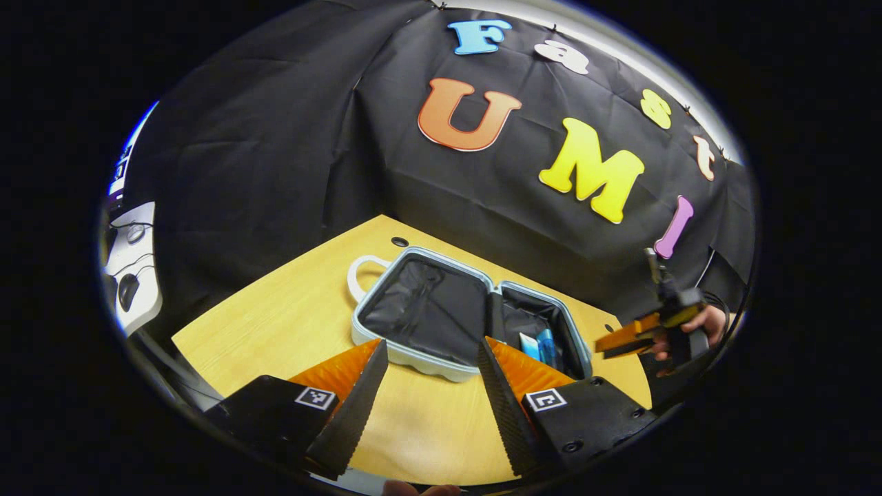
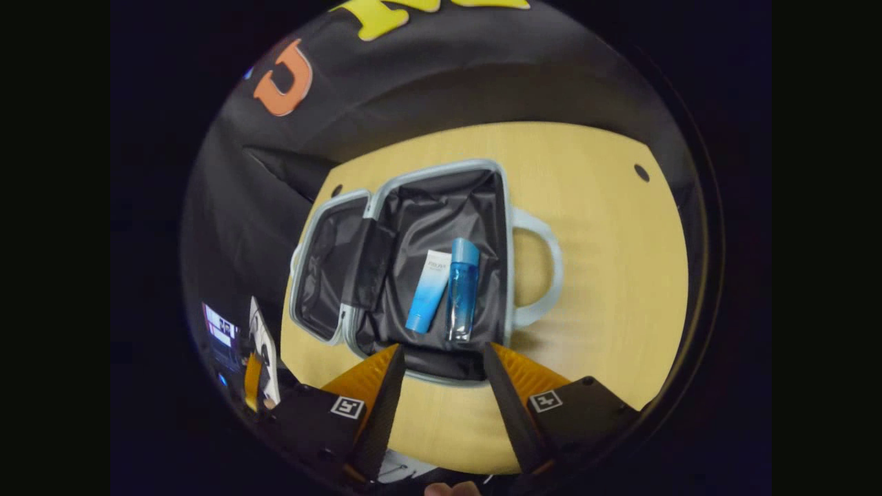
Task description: First open the suitcase, pack the skin care products into it, and then close the suitcase.
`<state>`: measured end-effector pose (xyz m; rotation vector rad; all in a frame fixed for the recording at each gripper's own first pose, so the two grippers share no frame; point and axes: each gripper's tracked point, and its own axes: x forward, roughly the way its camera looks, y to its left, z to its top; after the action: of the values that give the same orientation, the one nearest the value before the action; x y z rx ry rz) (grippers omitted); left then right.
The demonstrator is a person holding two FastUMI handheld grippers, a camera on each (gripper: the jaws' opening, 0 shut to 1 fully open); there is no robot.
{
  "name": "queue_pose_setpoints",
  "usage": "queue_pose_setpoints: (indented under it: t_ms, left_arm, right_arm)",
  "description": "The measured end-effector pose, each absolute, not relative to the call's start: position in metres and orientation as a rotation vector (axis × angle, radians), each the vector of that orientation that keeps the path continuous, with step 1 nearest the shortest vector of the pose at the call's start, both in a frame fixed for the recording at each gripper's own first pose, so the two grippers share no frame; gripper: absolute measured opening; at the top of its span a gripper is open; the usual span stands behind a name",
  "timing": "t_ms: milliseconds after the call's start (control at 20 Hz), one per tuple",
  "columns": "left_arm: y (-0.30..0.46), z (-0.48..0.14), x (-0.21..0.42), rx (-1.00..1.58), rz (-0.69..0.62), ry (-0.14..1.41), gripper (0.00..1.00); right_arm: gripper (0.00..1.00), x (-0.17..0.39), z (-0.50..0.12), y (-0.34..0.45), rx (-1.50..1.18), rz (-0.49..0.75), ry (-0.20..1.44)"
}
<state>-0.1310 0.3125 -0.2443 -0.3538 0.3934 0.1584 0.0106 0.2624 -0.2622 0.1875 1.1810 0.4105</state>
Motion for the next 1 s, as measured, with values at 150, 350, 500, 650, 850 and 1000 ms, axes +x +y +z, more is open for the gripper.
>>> queue_pose_setpoints:
  t_ms: [150,350,500,650,850,1000]
  left_arm:
    - [0.359,-0.264,-0.086,-0.384,0.180,0.406,0.85]
    - [0.412,-0.303,-0.031,-0.417,0.209,0.443,0.85]
    - [0.429,-0.327,-0.007,-0.454,0.214,0.480,0.85]
    - [0.444,-0.348,0.011,-0.507,0.239,0.518,0.85]
    - [0.454,-0.372,0.028,-0.569,0.263,0.578,0.84]
    - [0.450,-0.385,0.040,-0.619,0.256,0.622,0.76]
  right_arm:
    - [0.69,0.011,-0.234,0.228,0.100,0.454,0.983]
    - [0.70,0.007,-0.200,0.195,0.049,0.448,0.819]
    - [0.70,-0.001,-0.189,0.173,0.082,0.393,0.788]
    - [0.70,-0.009,-0.191,0.156,0.090,0.345,0.804]
    - [0.70,-0.018,-0.187,0.143,0.126,0.300,0.813]
    - [0.70,-0.026,-0.188,0.135,0.133,0.271,0.817]
